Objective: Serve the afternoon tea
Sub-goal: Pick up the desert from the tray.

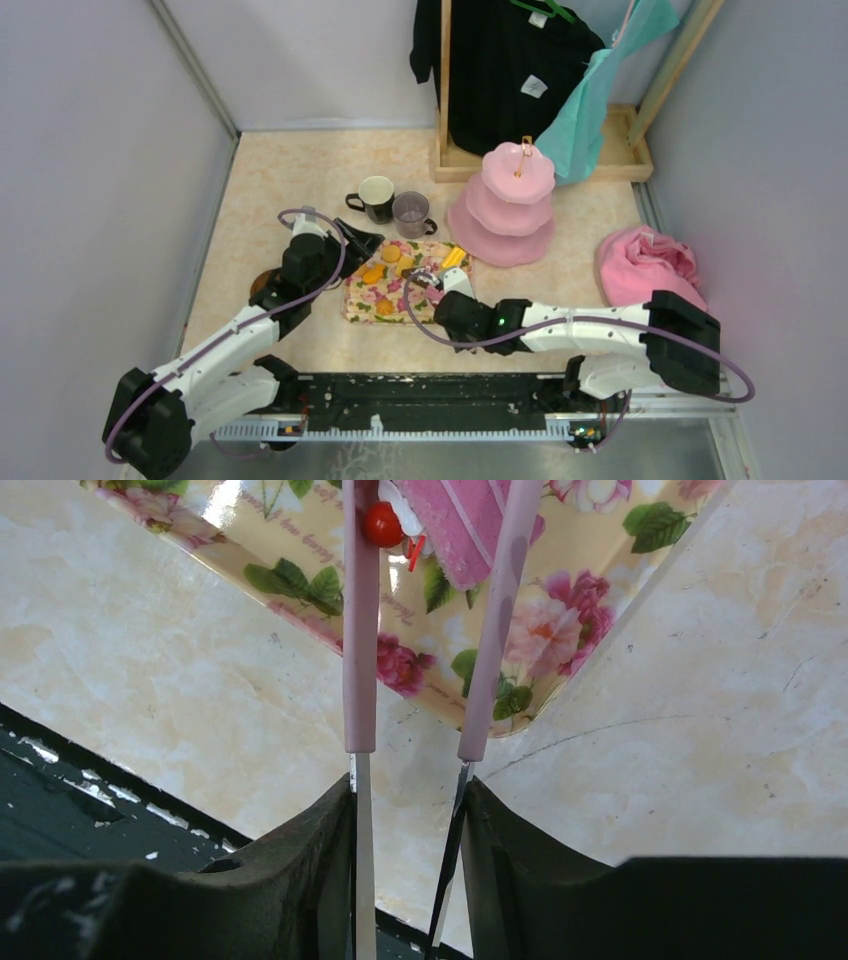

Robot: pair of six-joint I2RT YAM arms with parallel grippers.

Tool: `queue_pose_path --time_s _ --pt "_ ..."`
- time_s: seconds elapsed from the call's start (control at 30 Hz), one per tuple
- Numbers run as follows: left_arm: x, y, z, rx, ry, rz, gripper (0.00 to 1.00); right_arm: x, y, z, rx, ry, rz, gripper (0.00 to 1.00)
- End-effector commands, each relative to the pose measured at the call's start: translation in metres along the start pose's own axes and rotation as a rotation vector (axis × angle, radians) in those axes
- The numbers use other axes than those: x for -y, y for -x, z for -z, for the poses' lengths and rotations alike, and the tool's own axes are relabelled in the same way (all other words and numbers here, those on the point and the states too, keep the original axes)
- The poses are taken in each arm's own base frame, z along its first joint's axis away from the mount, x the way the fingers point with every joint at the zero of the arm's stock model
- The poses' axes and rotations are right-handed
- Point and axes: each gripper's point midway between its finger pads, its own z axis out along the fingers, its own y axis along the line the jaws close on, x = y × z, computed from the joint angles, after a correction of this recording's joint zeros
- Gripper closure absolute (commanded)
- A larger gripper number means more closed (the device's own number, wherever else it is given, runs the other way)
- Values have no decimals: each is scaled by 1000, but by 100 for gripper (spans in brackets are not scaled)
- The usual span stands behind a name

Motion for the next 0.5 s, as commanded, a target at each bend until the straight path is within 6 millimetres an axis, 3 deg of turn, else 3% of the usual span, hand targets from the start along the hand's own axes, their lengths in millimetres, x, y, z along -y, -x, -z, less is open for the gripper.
queue_pose_path --time_s 0.0,0.13,0.3,0.47 --pt "5 3 1 10 -29 12 20 -3 12 8 51 32 -48 70" --pt "4 2 2 8 -29 11 21 0 13 12 58 27 -52 71" --pt "5 3 2 12 -31 9 20 5 13 14 53 1 -49 64" --pt "6 4 2 13 -34 9 21 5 13 15 38 -4 -34 68"
